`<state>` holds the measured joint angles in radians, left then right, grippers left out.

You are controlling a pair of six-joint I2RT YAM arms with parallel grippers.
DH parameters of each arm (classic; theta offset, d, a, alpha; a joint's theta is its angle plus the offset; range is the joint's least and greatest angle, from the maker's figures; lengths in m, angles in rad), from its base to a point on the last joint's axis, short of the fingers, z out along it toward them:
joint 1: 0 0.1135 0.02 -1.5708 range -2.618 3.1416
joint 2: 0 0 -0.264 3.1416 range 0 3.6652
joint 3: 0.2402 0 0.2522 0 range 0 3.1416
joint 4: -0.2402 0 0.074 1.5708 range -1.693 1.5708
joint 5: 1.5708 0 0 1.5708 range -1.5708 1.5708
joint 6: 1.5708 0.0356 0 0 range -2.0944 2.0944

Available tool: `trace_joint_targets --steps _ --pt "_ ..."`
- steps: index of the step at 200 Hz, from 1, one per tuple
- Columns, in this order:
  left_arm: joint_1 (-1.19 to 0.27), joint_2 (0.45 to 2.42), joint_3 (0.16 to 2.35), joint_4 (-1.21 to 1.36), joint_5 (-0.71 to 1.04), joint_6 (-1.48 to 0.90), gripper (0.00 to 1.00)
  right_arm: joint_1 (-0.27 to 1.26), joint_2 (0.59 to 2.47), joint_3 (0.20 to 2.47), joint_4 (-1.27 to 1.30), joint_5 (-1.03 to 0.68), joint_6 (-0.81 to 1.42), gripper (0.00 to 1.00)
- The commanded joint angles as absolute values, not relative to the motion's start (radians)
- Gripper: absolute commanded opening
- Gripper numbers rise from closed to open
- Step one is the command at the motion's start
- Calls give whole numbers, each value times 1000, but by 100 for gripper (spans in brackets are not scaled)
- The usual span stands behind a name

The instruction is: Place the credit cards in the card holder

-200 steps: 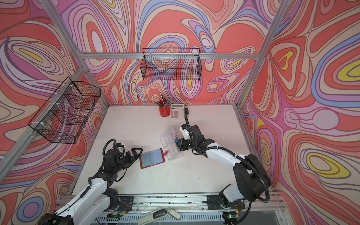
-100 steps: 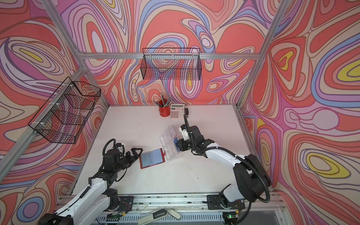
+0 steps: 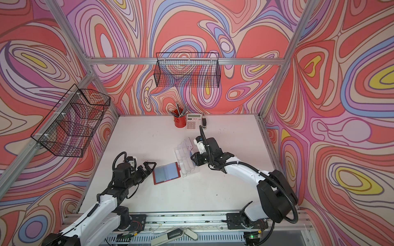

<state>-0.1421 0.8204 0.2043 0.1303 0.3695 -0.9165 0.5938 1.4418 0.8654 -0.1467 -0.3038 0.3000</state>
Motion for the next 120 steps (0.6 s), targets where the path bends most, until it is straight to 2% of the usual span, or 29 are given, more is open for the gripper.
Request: trace_joint_targets --steps 1,32,73,120 --pt "-135 822 195 116 360 -908 93 607 1441 890 -153 -289 278 27" --pt "-135 824 198 122 370 -911 93 616 1459 905 -176 -248 274 27" --pt "-135 828 198 121 368 -911 93 620 1485 917 -196 -202 278 33" --pt "-135 833 199 118 364 -911 93 629 1484 920 -195 -209 273 33"
